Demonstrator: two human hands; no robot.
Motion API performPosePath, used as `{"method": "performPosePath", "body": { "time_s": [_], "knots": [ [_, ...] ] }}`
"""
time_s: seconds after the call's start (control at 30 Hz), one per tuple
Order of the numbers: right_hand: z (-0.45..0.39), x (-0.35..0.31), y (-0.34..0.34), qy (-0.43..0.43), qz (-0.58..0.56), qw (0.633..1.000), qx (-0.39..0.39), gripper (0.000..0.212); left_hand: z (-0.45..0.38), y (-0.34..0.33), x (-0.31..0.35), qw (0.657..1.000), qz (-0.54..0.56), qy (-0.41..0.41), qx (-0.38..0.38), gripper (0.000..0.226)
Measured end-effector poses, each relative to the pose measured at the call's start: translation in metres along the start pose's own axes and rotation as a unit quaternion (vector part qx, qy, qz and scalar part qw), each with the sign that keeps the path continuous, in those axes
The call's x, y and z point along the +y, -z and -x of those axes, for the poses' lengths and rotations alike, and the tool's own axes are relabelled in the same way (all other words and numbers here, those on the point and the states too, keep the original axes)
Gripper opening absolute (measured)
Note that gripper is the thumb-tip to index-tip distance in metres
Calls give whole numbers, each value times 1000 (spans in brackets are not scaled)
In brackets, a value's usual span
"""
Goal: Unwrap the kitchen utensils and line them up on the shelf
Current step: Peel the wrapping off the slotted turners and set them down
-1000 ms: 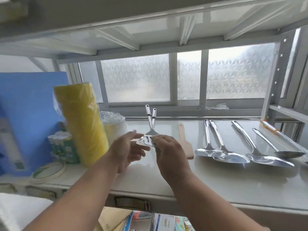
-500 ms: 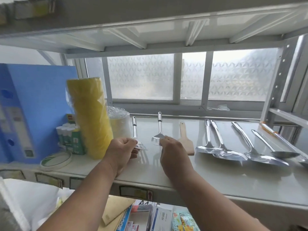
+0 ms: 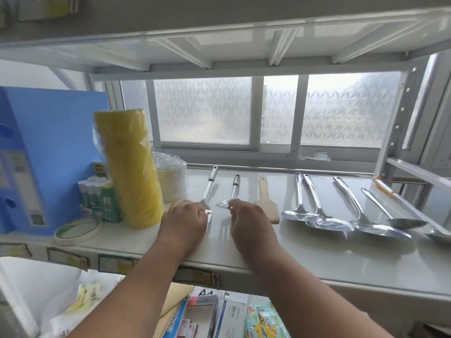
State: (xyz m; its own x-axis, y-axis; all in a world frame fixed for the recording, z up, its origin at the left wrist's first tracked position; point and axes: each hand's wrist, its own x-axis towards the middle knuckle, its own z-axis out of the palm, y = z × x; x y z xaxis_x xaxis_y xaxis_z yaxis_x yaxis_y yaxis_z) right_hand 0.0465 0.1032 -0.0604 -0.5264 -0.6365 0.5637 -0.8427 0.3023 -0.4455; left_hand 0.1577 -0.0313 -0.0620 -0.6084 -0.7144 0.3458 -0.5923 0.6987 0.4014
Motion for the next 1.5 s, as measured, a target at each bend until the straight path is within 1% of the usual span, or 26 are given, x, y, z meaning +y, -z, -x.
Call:
{"method": "performPosePath", "body": {
  "time_s": [0.1, 0.2, 0.3, 0.37, 0.47, 0.63, 0.77, 0.83, 0.93, 1.0, 1.1, 1.17, 1.23, 1.3, 1.33, 1.4, 1.47, 1.5],
  "knots": [
    [-1, 2, -4, 1, -21, 1000, 2, 16, 1, -1, 5, 998, -46, -16, -43, 35],
    [-1, 2, -4, -5, -37, 999, 3, 20, 0, -2, 7, 995, -45, -24, -85, 33],
    [-1, 3, -2, -5, -41, 999, -19, 29, -6, -5, 5, 988, -48, -28, -141, 33],
    [-1, 3, -1, -7, -43, 999, -29, 29, -8, -7, 4, 984, -53, -35, -166, 34],
    [0, 4, -2, -11, -46, 998, -32, 27, -9, -9, 3, 982, -57, -52, -174, 37],
    [0, 3, -2, -8, -52, 998, -22, 23, -11, -13, -3, 984, -50, -57, -159, 46],
    [-2, 6, -2, 6, -62, 998, 5, 17, -14, -7, -7, 986, 2, -67, -156, 57],
    [-3, 7, -3, 6, -68, 998, 4, 16, -16, 0, -7, 981, 48, -54, -178, 52],
    [-3, 9, -4, 10, -58, 998, -14, 17, -22, 10, -13, 968, 107, -42, -225, 34],
    [-4, 9, -6, 14, -47, 998, -26, 17, -24, 18, -18, 959, 123, -40, -252, 33],
    [-4, 7, -8, 14, -34, 999, -40, 16, -22, 22, -24, 958, 125, -46, -255, 33],
    [-3, 5, -6, 14, -24, 998, -48, 19, -18, 20, -24, 963, 115, -56, -237, 38],
    [-1, 2, -3, 17, -17, 998, -62, 27, -12, 17, -22, 969, 106, -70, -210, 36],
    [2, -1, -2, 16, 6, 994, -111, 35, -7, 14, -17, 974, 90, -95, -186, 39],
    [3, -2, -2, 17, 33, 989, -142, 35, -7, 13, -15, 975, 71, -110, -181, 41],
    [2, -4, 0, 8, 82, 979, -187, 30, -7, 10, -15, 974, 39, -117, -192, 43],
    [1, -4, 1, -6, 96, 974, -203, 18, -8, 9, -17, 973, 44, -107, -198, 42],
    [1, -4, 2, -11, 95, 974, -203, 16, -7, 9, -17, 974, 54, -105, -194, 41]
  ]
}}
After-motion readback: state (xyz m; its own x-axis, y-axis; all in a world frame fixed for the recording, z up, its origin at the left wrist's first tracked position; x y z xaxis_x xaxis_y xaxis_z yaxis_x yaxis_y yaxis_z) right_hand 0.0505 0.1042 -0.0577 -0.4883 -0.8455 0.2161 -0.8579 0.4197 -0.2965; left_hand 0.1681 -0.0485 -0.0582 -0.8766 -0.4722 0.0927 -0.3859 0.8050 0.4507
